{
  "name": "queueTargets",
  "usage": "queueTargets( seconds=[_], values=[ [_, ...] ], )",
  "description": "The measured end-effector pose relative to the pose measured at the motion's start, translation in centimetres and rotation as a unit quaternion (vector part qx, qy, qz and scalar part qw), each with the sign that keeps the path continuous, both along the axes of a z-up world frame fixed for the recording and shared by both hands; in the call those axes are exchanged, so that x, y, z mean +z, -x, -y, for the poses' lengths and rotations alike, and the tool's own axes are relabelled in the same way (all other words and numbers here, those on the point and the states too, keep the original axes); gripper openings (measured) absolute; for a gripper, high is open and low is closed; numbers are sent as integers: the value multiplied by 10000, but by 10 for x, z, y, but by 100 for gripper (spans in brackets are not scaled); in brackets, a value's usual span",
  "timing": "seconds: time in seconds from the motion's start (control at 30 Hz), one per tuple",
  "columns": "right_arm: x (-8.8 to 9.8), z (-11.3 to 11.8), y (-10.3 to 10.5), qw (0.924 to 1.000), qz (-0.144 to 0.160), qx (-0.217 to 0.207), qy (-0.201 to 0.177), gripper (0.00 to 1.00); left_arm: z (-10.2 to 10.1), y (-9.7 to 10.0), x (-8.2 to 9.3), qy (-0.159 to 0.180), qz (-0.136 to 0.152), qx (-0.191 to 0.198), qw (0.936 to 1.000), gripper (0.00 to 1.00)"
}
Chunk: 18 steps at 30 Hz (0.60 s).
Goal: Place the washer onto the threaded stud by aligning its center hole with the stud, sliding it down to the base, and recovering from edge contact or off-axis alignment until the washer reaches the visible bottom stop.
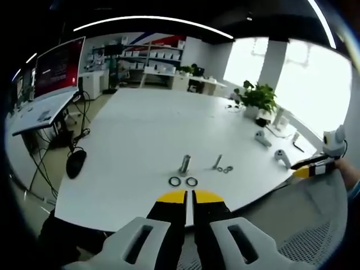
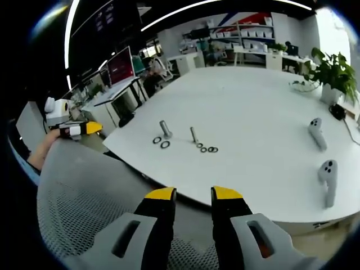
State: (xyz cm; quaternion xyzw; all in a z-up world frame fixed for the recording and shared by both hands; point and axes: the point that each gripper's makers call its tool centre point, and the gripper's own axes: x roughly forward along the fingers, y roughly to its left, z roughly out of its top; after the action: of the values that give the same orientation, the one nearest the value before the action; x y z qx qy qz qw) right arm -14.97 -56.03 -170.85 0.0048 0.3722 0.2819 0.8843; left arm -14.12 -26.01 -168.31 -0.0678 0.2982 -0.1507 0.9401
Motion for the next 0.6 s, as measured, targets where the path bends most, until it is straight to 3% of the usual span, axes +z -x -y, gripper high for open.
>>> queueTargets(
  seconds=[0.6],
  values=[
    [0,0,1,10000,6,5,-14,27,0,1,0,27,-15,6,10000,1]
  ],
)
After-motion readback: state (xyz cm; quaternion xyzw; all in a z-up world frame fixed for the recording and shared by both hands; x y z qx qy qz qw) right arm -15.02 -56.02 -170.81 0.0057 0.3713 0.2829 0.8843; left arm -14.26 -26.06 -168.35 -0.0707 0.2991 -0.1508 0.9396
